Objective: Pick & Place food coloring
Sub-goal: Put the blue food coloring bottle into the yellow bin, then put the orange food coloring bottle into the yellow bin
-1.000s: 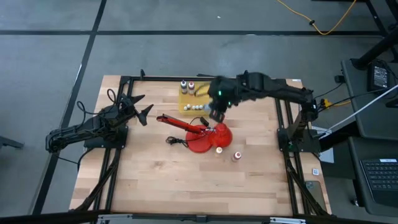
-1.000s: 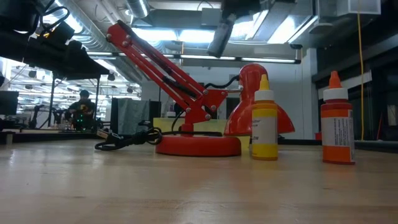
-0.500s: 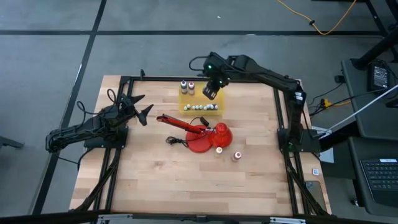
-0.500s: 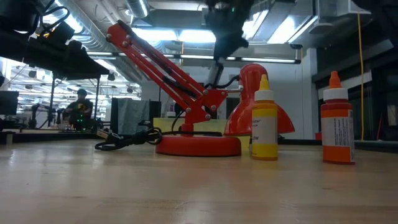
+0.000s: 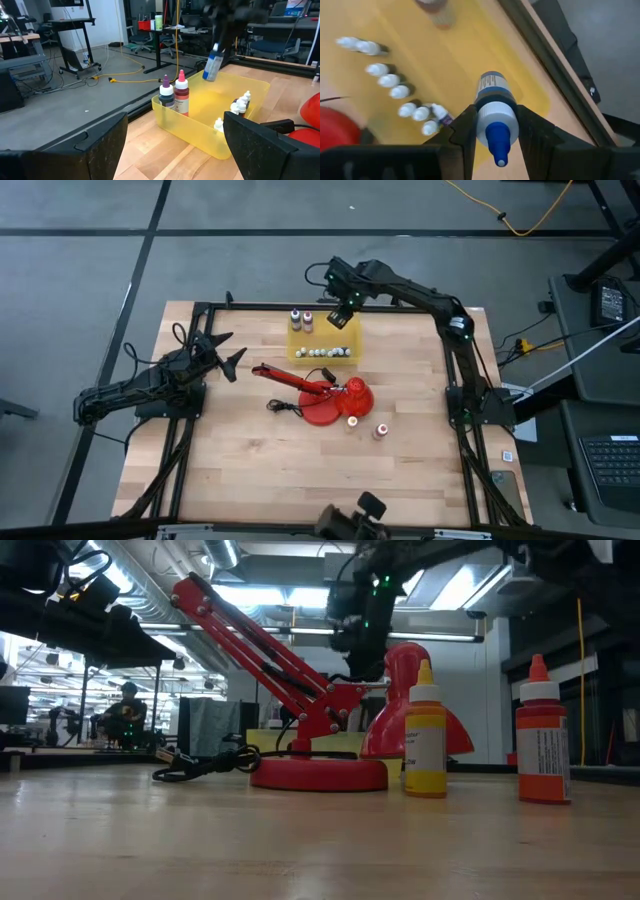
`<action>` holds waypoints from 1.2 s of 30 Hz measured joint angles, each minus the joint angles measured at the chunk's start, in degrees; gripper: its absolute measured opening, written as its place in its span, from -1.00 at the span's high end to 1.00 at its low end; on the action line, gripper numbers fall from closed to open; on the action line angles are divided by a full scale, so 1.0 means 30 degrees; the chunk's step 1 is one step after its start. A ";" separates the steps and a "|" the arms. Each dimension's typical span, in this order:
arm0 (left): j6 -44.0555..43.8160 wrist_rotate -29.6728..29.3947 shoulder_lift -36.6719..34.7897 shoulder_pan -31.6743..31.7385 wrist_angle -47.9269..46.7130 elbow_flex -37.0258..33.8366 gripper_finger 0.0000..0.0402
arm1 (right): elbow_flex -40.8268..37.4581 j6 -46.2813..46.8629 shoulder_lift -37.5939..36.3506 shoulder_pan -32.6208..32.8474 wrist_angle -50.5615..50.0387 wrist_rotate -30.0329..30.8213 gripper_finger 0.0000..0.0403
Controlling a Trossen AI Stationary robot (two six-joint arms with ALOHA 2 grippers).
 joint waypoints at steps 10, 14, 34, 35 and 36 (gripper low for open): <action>0.0000 0.0000 0.0001 -0.0003 0.0000 0.0004 -0.59 | -0.0007 -0.0492 0.1771 -0.0984 -0.0031 -0.0510 0.39; 0.0000 0.0000 0.0000 -0.0003 0.0000 0.0000 -0.59 | -0.0007 -0.0546 0.2177 -0.1308 -0.0168 -0.0479 0.38; 0.0000 0.0000 0.0003 0.0000 0.0000 -0.0003 -0.59 | -0.0015 -0.0996 0.2496 -0.1526 -0.0444 0.0182 0.00; 0.0000 0.0000 0.0007 0.0001 0.0000 -0.0003 -0.59 | -0.0015 -0.0996 0.2496 -0.1526 -0.0444 0.0182 -0.02; 0.0000 0.0000 0.0000 0.0005 0.0000 0.0000 -0.59 | -0.0015 -0.0988 0.2496 -0.1526 -0.0444 0.0182 -0.05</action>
